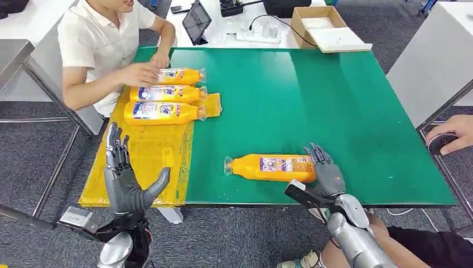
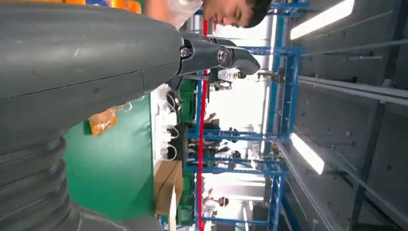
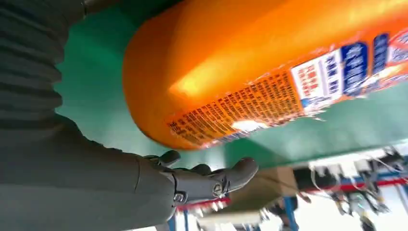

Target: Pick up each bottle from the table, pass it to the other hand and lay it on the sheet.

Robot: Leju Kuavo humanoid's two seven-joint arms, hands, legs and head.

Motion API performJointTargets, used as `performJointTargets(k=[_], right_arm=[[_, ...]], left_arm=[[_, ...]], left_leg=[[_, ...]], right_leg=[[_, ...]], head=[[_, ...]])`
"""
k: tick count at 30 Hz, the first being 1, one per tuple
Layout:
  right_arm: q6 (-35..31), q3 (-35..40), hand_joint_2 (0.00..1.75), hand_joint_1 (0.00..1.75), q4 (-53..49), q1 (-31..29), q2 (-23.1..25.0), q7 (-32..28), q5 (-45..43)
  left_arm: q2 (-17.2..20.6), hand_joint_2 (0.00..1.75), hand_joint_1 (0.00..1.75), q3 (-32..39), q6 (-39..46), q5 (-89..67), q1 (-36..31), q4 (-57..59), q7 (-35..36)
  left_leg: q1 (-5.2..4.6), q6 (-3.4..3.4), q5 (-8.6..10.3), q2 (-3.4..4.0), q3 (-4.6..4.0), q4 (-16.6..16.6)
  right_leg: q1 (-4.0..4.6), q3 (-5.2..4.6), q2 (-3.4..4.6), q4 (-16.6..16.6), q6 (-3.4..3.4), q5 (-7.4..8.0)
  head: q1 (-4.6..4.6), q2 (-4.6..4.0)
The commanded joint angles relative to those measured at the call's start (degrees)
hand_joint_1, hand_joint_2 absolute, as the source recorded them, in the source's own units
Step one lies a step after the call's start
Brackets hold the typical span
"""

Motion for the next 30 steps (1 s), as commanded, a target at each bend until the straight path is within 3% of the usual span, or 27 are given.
performJointTargets(k=[1,2,3,8,11,21,23,25,30], right_arm=[[7.31,1.84,1.75,0.00,12.82,-5.40,1.49,2.20,1.41],[7.51,1.80,1.75,0.10,12.73,-5.29,1.38,1.93,1.19],[7.62,1.79,1.75,1.38,12.64,-5.26,1.38,1.69,1.06],[6.80,1.70,1.75,1.43,12.19,-5.46,1.92,0.99,0.55],[6.00,1.68,1.75,1.31,12.15,-5.68,2.11,0.66,0.50],[6.55,1.92,1.75,1.34,12.84,-6.35,2.24,0.32,0.42],[6.92,2.02,1.75,1.45,13.17,-6.71,2.24,0.26,0.39],[7.19,1.93,1.75,1.71,13.33,-6.99,2.34,0.05,0.14],[6.35,-0.53,1.75,1.75,12.21,-6.01,3.75,-2.77,-3.92]], left_arm=[[2.41,1.75,0.00,-2.81,-1.09,0.93,-3.18,4.71,0.80],[2.42,1.75,0.00,-2.88,-1.20,1.01,-3.28,4.77,0.87],[2.45,1.75,0.00,-2.90,-1.26,1.07,-3.30,4.78,0.91],[2.41,1.75,0.00,-3.15,-1.42,1.28,-3.38,4.62,0.94],[2.35,1.75,0.00,-3.24,-1.40,1.31,-3.68,4.88,0.93],[2.28,1.75,0.00,-3.35,-1.52,1.53,-4.09,5.26,0.89],[2.19,1.75,0.00,-3.40,-1.66,1.76,-4.43,5.63,0.92],[2.15,1.75,0.00,-3.43,-1.68,1.87,-4.63,5.95,0.92],[1.96,1.75,0.00,-3.26,-1.28,2.77,-3.88,5.53,0.44]], left_leg=[[0.04,-0.08,-0.02,0.08,0.19,-0.06],[0.06,-0.12,-0.05,0.10,0.30,-0.07],[0.05,-0.09,-0.02,0.08,0.24,-0.06],[0.07,-0.14,-0.02,0.11,0.47,-0.08],[0.07,-0.13,-0.05,0.16,0.49,-0.06],[0.06,-0.10,-0.04,0.16,0.50,-0.07],[0.02,-0.08,-0.03,0.14,0.46,-0.06],[0.05,-0.10,-0.03,0.15,0.50,-0.05],[0.07,-0.11,-0.05,0.18,0.51,-0.06]], right_leg=[[0.05,0.18,0.01,-0.06,-0.08,-0.01],[0.08,0.28,0.00,-0.09,-0.13,-0.03],[0.06,0.22,-0.01,-0.07,-0.10,-0.01],[0.09,0.44,-0.03,-0.11,-0.14,-0.01],[0.09,0.45,0.01,-0.10,-0.13,-0.02],[0.08,0.46,-0.01,-0.08,-0.11,-0.02],[0.04,0.41,-0.01,-0.05,-0.08,-0.01],[0.07,0.45,-0.01,-0.08,-0.10,-0.01],[0.08,0.46,0.01,-0.09,-0.12,-0.01]], head=[[0.00,0.00],[0.00,0.00],[0.00,0.00],[0.00,0.00],[0.00,0.00],[0.02,0.00],[0.00,0.00],[0.00,0.00],[0.02,0.00]])
